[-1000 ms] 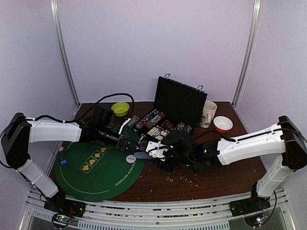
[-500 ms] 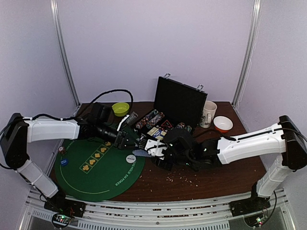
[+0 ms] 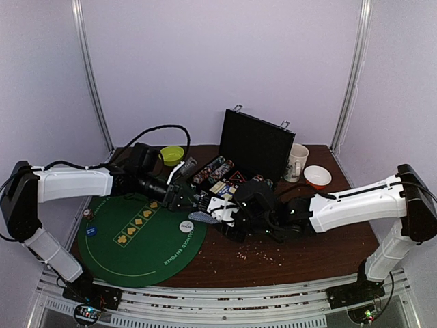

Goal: Distribute texas hold em gaming equipment
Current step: Pass from the right arm to the left

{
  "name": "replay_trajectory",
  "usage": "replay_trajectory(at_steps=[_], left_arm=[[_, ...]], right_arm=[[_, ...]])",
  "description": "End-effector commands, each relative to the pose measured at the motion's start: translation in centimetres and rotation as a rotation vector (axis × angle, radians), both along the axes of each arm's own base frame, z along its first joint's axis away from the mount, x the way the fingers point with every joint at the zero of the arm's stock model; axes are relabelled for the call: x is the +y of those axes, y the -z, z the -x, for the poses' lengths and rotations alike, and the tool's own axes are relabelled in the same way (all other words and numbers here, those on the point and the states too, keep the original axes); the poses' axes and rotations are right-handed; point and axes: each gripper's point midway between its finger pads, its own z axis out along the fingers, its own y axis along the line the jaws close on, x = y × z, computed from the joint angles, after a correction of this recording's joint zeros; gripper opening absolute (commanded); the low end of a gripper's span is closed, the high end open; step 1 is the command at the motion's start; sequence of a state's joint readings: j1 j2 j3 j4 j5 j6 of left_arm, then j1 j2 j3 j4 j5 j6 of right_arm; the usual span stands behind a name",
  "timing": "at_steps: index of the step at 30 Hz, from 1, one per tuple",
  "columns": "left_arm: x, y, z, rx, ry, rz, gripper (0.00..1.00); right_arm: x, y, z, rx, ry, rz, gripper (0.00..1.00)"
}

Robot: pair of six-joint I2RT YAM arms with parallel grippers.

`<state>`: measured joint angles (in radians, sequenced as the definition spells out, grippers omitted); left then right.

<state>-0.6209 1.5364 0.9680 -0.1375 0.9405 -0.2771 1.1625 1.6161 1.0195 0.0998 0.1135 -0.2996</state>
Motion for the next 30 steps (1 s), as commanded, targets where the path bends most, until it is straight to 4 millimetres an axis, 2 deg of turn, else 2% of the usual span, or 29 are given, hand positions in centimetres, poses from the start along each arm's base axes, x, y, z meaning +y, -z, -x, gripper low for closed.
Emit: replay_trajectory(at_steps=[1,5,13,18,21,25,26,28,29,30], left_arm=[[0.3,-0.2,-0.9,-0.056,-0.017,-0.022,0.57],[0.6,0.3,-1.0,-0.04,-0.023,-0.033,0.46],[-0.1,-0.7,-0.1,0.011,0.004,0.07,0.52],[-0.1,-0.6,0.1,0.034,0.009,0.09,0.48],[0.0,-0.9,0.5,0.027,0.02,0.104,0.33],[0.1,-1.1,0.7,0.027,0.028,0.113,0.0],[0.1,-1.0,0.8,0.029,0.028,0.111,0.0],[0.1,-1.0,0.8,0.035,0.025,0.108,0.0],[0.1,-0.9,0.8,0.039,0.02,0.105,0.0],[0.2,-0.8,0.7,0.045,0.014,0.101,0.0]], right_arm=[[0.6,-1.6,-0.2,0.015,-0.001,-0.06,0.39],[0.7,-1.6,-0.2,0.019,-0.007,-0.061,0.39],[1.7,-1.9,-0.6,-0.019,-0.03,-0.041,0.39],[2.2,-1.5,-0.8,-0.033,-0.05,0.002,0.38],[2.2,-1.6,-0.9,-0.041,-0.054,0.004,0.38],[2.0,-1.6,-0.8,-0.043,-0.056,0.013,0.38],[1.9,-1.5,-0.9,-0.046,-0.052,0.017,0.39],[1.5,-1.5,-1.0,-0.056,-0.043,0.025,0.45],[1.3,-1.6,-1.1,-0.062,-0.036,0.028,0.54],[1.1,-1.6,-1.2,-0.072,-0.029,0.034,0.71]])
